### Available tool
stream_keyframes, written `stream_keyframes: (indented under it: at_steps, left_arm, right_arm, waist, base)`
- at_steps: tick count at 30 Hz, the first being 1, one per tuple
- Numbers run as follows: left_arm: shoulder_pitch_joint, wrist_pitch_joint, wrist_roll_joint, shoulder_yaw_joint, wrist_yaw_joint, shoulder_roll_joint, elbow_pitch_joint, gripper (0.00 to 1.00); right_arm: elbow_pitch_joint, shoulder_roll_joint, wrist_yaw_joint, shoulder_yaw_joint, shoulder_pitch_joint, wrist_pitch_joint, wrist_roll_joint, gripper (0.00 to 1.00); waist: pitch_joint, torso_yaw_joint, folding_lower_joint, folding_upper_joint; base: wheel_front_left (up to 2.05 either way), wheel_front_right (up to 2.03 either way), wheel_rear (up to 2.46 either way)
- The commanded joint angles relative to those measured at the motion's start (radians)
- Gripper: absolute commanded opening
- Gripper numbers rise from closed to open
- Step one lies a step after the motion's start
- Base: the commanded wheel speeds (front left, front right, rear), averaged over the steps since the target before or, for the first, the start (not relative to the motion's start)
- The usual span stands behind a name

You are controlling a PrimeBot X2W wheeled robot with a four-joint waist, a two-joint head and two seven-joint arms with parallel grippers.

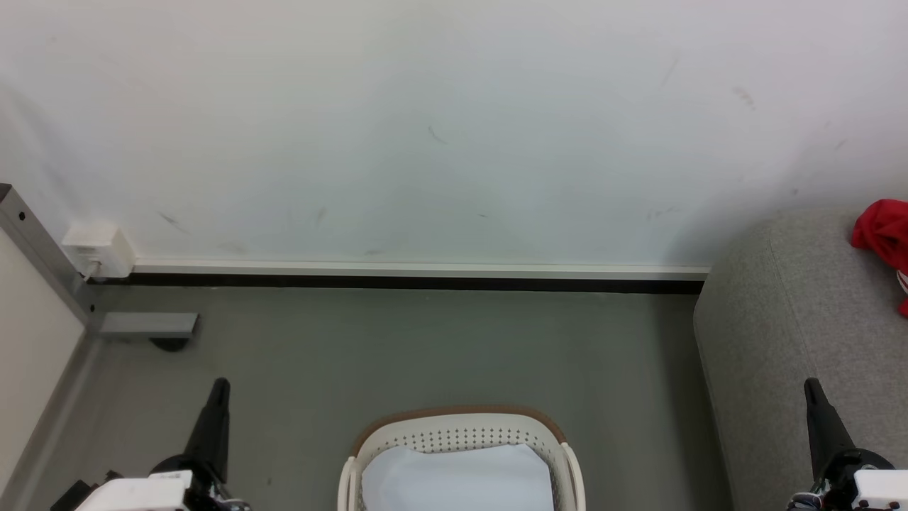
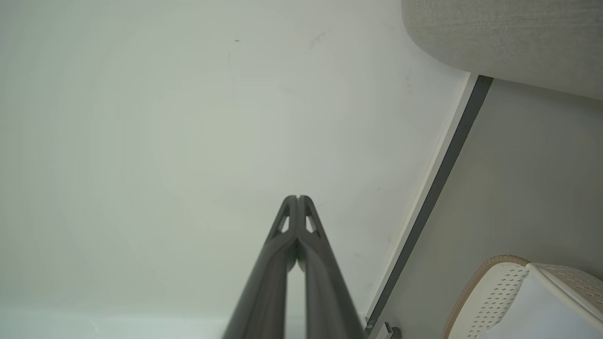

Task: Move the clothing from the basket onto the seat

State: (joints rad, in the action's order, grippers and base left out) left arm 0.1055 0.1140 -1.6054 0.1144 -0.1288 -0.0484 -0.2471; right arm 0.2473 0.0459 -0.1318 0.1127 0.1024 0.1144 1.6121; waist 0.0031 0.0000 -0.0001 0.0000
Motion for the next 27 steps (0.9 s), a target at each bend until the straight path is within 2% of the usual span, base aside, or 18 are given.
stream_keyframes:
  at_steps: [1,27]
  left_arm:
    - [0.008,0.004,-0.014,0.002,-0.006,-0.002,0.003,0.00]
    - [0.008,0.004,-0.014,0.002,-0.006,-0.002,0.003,0.00]
  right_arm:
    - [-0.006,0.008,0.002,0.004,0.012,0.003,0.002,0.00]
    - [-0.006,0.008,0.002,0.004,0.012,0.003,0.002,0.00]
  waist:
    - [0.000,0.000,0.0001,0.0000]
    - [0.000,0.000,0.0001,0.0000]
  base:
    - [0.00,0.00,0.00]
    - [0.00,0.00,0.00]
